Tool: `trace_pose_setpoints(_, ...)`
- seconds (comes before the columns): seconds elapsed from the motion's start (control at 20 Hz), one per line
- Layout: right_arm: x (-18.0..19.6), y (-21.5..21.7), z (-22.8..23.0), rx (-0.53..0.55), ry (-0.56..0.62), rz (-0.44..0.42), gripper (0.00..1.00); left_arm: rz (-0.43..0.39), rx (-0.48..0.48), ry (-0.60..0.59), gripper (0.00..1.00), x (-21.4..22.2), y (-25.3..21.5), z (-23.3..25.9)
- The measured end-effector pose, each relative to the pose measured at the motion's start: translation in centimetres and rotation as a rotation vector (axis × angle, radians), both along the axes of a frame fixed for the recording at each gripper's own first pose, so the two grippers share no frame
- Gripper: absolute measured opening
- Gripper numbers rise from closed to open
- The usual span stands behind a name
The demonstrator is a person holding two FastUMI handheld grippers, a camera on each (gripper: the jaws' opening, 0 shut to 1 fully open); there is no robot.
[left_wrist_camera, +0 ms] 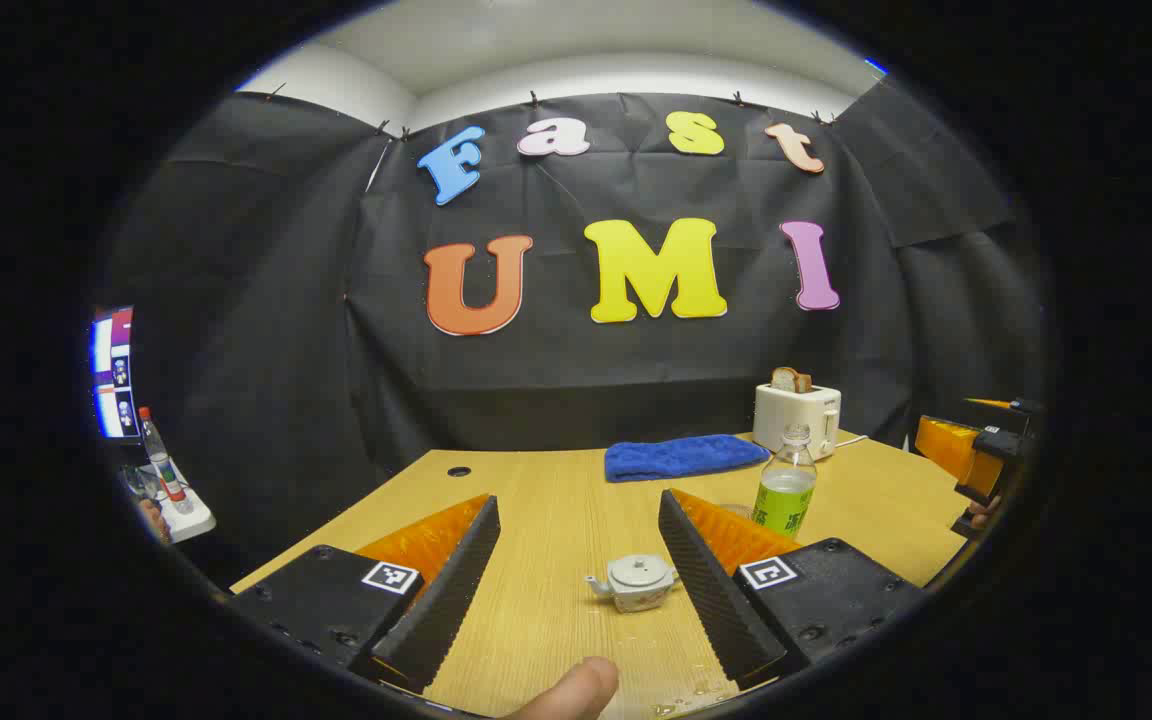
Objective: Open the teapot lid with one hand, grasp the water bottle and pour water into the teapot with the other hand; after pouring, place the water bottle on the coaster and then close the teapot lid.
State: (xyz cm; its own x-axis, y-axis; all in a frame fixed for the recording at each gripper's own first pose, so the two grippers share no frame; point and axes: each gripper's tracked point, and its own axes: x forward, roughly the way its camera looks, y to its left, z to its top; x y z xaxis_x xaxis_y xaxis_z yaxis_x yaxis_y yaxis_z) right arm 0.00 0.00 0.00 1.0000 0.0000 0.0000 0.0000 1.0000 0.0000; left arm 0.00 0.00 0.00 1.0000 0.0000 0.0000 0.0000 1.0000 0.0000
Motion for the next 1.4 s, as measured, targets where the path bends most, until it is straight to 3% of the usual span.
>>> trace_pose_setpoints(0.15, 0.0, 0.5, -0.2, -0.014, 0.029, 0.023, 0.94, 0.026, -0.042, 0.019, 1.00, 0.3, 1.2, -0.3)
trace_pose_setpoints(0.35, -0.4, 2.3, -1.3, -0.020, 0.039, 0.075, 0.98, -0.022, -0.145, 0.024, 1.00, 1.0, 0.7, -0.7)
trace_pose_setpoints(0.5, -0.7, 2.1, -1.6, -0.014, 0.032, 0.083, 0.96, -0.053, -0.176, 0.050, 0.98, 2.4, 0.2, -2.3)
trace_pose_setpoints(0.7, -0.6, 2.2, -2.9, -0.031, 0.047, 0.090, 0.96, -0.030, -0.132, 0.084, 0.98, 3.9, 0.1, -4.2)
trace_pose_setpoints(1.2, 1.0, 2.0, -6.7, 0.006, 0.120, 0.109, 0.96, -0.070, -0.019, 0.115, 0.98, 7.3, -4.1, -8.4)
trace_pose_setpoints(1.4, 1.8, 1.7, -8.7, 0.046, 0.175, 0.116, 0.96, -0.092, -0.082, 0.098, 0.94, 8.2, -5.1, -8.8)
